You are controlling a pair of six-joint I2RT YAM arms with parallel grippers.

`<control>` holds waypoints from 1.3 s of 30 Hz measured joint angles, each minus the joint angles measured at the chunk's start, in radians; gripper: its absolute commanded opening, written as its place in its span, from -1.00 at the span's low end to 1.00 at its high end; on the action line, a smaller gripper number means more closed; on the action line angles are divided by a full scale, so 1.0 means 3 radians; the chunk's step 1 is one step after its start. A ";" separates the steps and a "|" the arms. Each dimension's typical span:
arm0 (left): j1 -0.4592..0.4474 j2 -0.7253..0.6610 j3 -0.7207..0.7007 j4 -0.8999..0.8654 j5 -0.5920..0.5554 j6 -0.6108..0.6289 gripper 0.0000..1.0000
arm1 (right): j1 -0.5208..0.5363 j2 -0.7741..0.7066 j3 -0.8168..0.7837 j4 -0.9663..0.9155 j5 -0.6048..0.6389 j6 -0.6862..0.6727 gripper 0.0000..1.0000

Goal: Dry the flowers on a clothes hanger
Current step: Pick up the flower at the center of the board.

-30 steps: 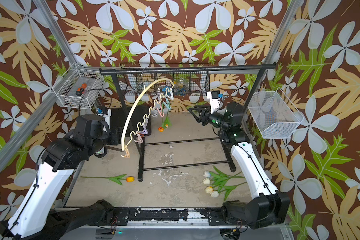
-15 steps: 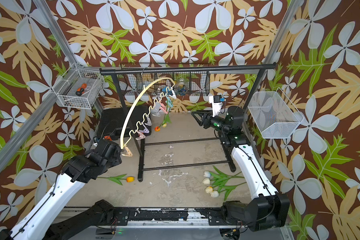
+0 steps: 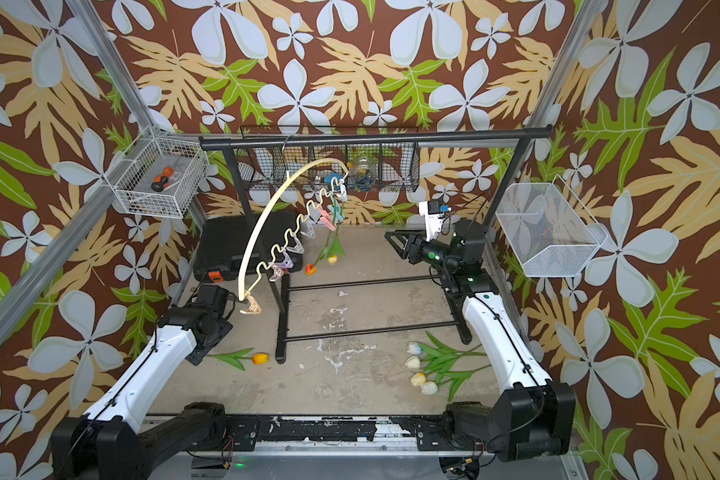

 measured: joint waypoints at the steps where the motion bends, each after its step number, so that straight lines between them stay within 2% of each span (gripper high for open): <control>1: 0.0080 0.0053 -0.0067 0.0065 0.0014 -0.0020 0.68 | 0.0000 -0.0005 -0.0025 0.0008 -0.0008 0.0009 0.02; 5: 0.0209 0.0230 -0.0280 0.0271 -0.0069 -0.0156 0.63 | 0.0000 -0.0005 -0.0097 0.0008 -0.0023 0.0047 0.02; 9: 0.0226 0.0328 -0.0498 0.0456 -0.0189 -0.0262 0.48 | 0.0000 -0.0005 -0.0182 0.0056 -0.0036 0.0076 0.03; 16: 0.0361 0.0668 -0.0518 0.0741 -0.0223 -0.0315 0.39 | 0.0000 0.0011 -0.0205 0.0037 -0.0084 0.0085 0.03; 26: 0.0647 0.0902 -0.0590 0.1085 -0.0220 -0.0284 0.20 | 0.0000 0.0013 -0.0203 -0.0022 -0.0085 0.0048 0.03; 29: 0.0699 0.0984 -0.0557 0.1222 -0.0251 -0.0224 -0.02 | -0.0003 0.0013 -0.0203 -0.0042 -0.0086 0.0041 0.03; 34: 0.0713 0.0952 -0.0585 0.1373 -0.0163 -0.0128 -0.55 | -0.0004 0.0000 -0.0203 -0.0076 -0.0085 0.0019 0.03; 39: 0.0717 0.0779 -0.0582 0.1298 0.0015 -0.0010 -0.81 | -0.0010 -0.0017 -0.0203 -0.0114 -0.0083 -0.0006 0.03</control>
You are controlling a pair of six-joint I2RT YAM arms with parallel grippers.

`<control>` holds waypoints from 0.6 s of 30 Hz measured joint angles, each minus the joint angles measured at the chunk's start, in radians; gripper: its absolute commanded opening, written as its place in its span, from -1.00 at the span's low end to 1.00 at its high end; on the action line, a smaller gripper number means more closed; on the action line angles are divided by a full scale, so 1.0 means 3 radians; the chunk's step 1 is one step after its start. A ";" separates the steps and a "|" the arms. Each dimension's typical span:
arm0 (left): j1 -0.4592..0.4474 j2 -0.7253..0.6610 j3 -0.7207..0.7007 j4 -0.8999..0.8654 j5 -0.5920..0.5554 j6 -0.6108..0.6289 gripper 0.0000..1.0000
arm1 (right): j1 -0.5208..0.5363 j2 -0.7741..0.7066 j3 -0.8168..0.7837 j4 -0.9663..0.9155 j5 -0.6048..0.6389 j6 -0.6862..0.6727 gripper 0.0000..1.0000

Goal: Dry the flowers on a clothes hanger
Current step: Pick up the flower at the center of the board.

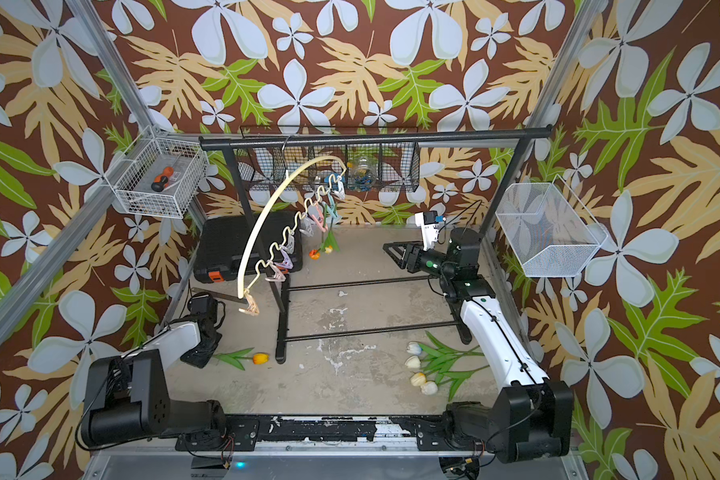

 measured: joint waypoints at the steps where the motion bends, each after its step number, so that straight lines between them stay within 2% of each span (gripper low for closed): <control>1: 0.0001 -0.0048 0.0013 -0.0022 0.0004 0.0014 -0.84 | -0.0001 -0.0004 0.0000 -0.0009 0.0000 -0.0001 0.03; 4: 0.0005 -0.0247 0.0122 -0.0121 0.0025 0.0112 -0.99 | -0.0003 -0.0024 0.0008 -0.0028 0.0001 -0.0001 0.03; 13: 0.0005 -0.1188 0.0654 -0.0411 0.0061 0.0546 -1.00 | -0.0009 -0.0108 0.0038 -0.0076 0.0017 -0.0022 0.03; 18: -0.0084 -0.1464 0.0998 -0.0512 0.0175 0.0933 -1.00 | -0.0009 -0.0139 0.0028 -0.0010 -0.0020 0.0011 0.03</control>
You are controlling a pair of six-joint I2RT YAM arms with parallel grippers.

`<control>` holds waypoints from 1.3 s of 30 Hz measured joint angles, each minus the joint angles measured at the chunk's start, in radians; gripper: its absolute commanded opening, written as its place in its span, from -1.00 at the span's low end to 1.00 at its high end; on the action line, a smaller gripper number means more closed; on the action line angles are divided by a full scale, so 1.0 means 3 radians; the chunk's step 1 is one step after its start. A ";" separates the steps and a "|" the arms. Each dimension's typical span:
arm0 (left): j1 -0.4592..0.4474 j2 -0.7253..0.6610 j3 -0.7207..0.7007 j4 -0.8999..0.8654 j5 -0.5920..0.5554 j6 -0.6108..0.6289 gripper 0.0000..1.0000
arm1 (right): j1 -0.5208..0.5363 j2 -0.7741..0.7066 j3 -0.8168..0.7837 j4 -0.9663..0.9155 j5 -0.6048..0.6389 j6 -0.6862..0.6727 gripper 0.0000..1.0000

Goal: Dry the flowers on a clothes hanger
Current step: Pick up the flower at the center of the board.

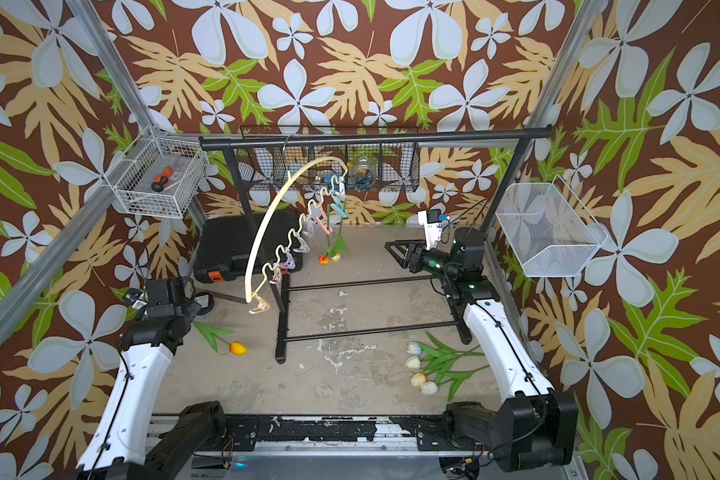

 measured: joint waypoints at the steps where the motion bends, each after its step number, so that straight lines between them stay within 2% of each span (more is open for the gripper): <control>1: -0.0070 -0.0058 0.0075 -0.0008 0.0014 0.0090 -1.00 | 0.0000 -0.0008 -0.0011 0.0038 -0.0022 0.0025 0.03; 5: -0.0336 -0.0323 0.0361 -0.0020 0.0023 0.0407 -1.00 | 0.0000 -0.0047 -0.0029 0.0160 -0.0151 0.0107 0.03; 8: -0.0359 -0.0411 0.0589 -0.0041 0.0032 0.0659 -1.00 | 0.0004 -0.0098 -0.0027 0.0229 -0.0223 0.0156 0.03; 14: -0.0430 -0.0558 0.0914 -0.0062 0.0343 0.1200 -1.00 | 0.0055 -0.0193 0.0008 0.0291 -0.0360 0.0181 0.04; 17: -0.0473 -0.0721 0.0950 -0.0045 0.0697 0.1376 -1.00 | 0.0122 -0.0243 0.0013 0.0323 -0.0437 0.0217 0.04; 23: -0.0533 -0.0971 0.1161 0.0277 0.1734 0.1540 -1.00 | 0.0233 -0.0299 0.0032 0.0408 -0.0615 0.0253 0.04; 29: -0.0567 -0.1106 0.1102 0.0852 0.2973 0.1479 -1.00 | 0.0244 -0.0416 0.0057 0.0415 -0.0721 0.0308 0.04; 32: -0.0613 -0.1115 0.1022 0.1148 0.3470 0.1354 -1.00 | 0.0254 -0.0487 0.0069 0.0441 -0.0799 0.0315 0.06; 35: -0.0699 -0.1134 0.0950 0.1380 0.3840 0.1265 -1.00 | 0.0270 -0.0529 0.0090 0.0463 -0.0802 0.0317 0.07; 39: -0.0736 -0.1144 0.0884 0.1634 0.4131 0.1171 -1.00 | 0.0371 -0.0535 0.0114 0.0483 -0.0829 0.0314 0.07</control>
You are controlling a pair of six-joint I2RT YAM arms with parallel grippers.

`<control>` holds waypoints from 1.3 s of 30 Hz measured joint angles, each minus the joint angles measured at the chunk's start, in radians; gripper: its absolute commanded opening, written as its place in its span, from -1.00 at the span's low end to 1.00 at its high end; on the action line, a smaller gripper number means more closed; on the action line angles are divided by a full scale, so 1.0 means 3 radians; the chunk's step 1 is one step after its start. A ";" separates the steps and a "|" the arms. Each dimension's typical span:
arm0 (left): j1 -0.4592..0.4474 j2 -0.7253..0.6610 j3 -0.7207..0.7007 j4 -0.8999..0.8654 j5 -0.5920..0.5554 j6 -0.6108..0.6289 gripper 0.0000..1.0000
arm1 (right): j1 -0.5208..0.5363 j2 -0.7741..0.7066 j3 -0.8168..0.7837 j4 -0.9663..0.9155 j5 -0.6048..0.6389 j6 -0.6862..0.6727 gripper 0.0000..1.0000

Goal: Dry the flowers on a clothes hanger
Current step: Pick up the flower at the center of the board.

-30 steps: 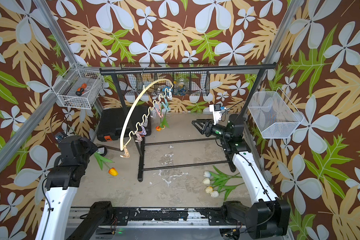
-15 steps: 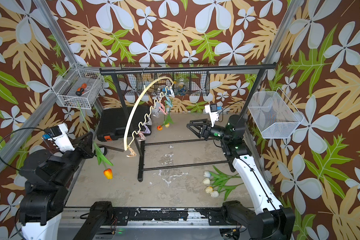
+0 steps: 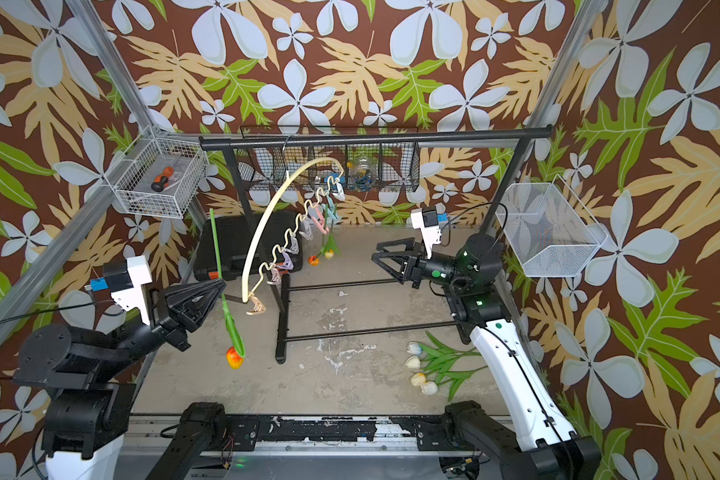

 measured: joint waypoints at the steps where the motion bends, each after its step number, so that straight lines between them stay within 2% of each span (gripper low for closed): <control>1: -0.0006 0.0005 -0.0014 0.0046 0.0057 -0.0008 -1.00 | 0.0033 0.0006 0.0013 0.0000 0.0001 -0.0004 0.07; 7: -0.0089 0.0200 -0.0032 0.0212 0.0313 -0.0075 -1.00 | 0.0220 0.0076 0.0066 -0.0005 0.0024 -0.0075 0.07; 14: -0.0170 0.0502 0.0177 0.0277 0.0422 -0.0060 -1.00 | 0.0451 0.0196 0.0226 -0.0005 0.0045 -0.0099 0.08; 21: -0.0298 0.0757 0.0397 0.0320 0.0448 -0.0024 -1.00 | 0.0537 0.0225 0.0340 -0.0004 0.0083 -0.0149 0.08; 24: -0.0573 0.0852 0.0416 0.0318 0.0369 0.0000 -1.00 | 0.0561 0.0240 0.0355 -0.0004 0.0117 -0.0150 0.08; 26: -0.0860 0.0950 0.0465 0.0270 0.0256 0.0060 -1.00 | 0.0559 0.0252 0.0355 -0.0004 0.0130 -0.0150 0.09; 29: -0.1381 0.1153 0.0624 0.0098 -0.0071 0.0264 -1.00 | 0.0559 0.0261 0.0364 -0.0004 0.0142 -0.0153 0.08; 31: -0.1623 0.1259 0.0670 -0.0004 -0.0280 0.0374 -1.00 | 0.0562 0.0261 0.0380 -0.0003 0.0151 -0.0160 0.09; 39: -0.2174 0.1518 0.0623 0.0139 -0.0857 0.0497 -1.00 | 0.0573 0.0156 0.0263 0.0299 0.0140 -0.0067 0.08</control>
